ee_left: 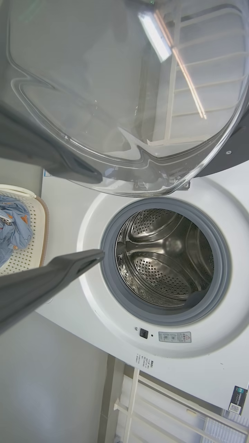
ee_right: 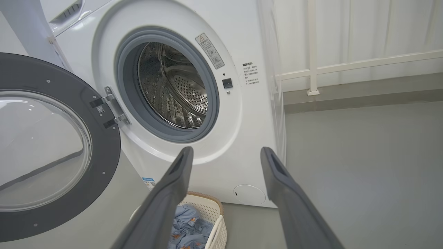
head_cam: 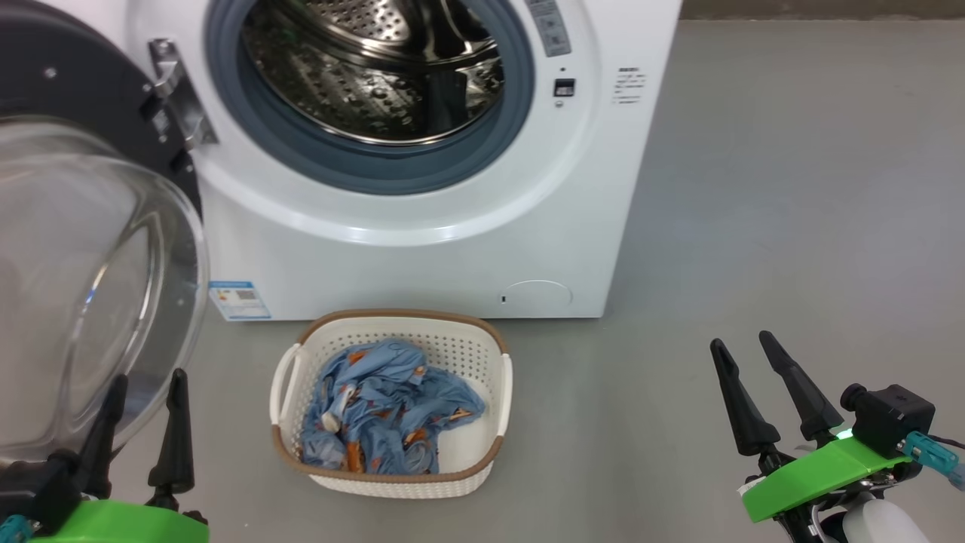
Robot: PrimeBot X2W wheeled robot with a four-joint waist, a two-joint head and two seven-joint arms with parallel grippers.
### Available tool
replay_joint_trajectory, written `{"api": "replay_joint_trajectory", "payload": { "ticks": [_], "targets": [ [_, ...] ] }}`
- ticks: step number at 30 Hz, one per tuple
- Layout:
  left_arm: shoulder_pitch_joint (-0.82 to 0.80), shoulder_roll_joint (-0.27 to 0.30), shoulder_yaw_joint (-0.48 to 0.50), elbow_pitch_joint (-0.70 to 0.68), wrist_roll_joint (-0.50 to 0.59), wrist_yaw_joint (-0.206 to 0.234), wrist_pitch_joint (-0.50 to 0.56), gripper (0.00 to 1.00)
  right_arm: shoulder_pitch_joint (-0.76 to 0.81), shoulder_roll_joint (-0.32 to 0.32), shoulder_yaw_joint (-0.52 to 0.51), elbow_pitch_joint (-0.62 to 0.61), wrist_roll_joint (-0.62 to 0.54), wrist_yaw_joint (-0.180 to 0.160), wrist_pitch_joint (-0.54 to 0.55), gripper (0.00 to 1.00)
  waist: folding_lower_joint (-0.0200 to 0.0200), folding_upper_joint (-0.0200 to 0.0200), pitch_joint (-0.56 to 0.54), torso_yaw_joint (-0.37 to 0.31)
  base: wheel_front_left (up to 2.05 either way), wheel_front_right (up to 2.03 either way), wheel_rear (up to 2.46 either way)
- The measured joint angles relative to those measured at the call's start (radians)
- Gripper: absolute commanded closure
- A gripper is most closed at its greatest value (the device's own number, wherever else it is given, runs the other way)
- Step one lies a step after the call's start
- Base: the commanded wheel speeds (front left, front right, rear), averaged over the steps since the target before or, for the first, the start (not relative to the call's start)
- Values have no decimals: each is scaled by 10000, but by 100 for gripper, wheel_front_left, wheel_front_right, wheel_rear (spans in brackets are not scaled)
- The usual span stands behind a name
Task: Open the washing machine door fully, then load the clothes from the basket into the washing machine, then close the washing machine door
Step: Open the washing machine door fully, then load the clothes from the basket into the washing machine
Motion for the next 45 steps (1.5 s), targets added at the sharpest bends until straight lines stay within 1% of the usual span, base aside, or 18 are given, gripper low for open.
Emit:
{"api": "replay_joint_trajectory", "payload": {
  "ticks": [11, 15, 18, 21, 25, 30, 35, 45],
  "targets": [
    [508, -617, 389, -545, 155, -27, 0, 0, -6, -148, -6, -46, -188, 0, 0, 0, 0, 0, -115, -733, 0, 0, 0],
    [708, -763, 566, -633, 328, -115, 0, 0, -6, -244, -36, -59, -268, 0, 0, 0, 0, -1, -187, -875, 0, 0, 0],
    [856, -926, 692, -685, 479, -276, 0, 0, -7, -309, -105, -100, -282, 0, 0, 0, 0, -1, -248, -991, 0, 0, 0],
    [876, -1055, 844, -750, 585, -301, 0, 0, -7, -332, -228, -142, -314, 0, 0, 0, 0, 0, -297, -1074, 0, 0, 0],
    [1035, -1233, 980, -779, 750, -439, 0, 0, -7, -364, -276, -165, -336, 0, 0, 0, 0, 0, -345, -1107, 0, 0, 0],
    [1053, -1289, 1175, -780, 1072, -466, 0, 0, -7, -372, -334, -188, -341, 0, 0, 0, 0, 0, -366, -1080, 0, 0, 0],
    [1058, -1467, 1283, -779, 1241, -554, 0, 0, -6, -372, -397, -209, -516, 0, 0, 0, 0, 0, -377, -1050, 0, 0, 0],
    [1061, -1540, 1461, -756, 1448, -727, 0, 0, -5, -368, -430, -207, -520, 0, 0, 0, 0, -1, -359, -1017, 0, 0, 0]
  ]
}}
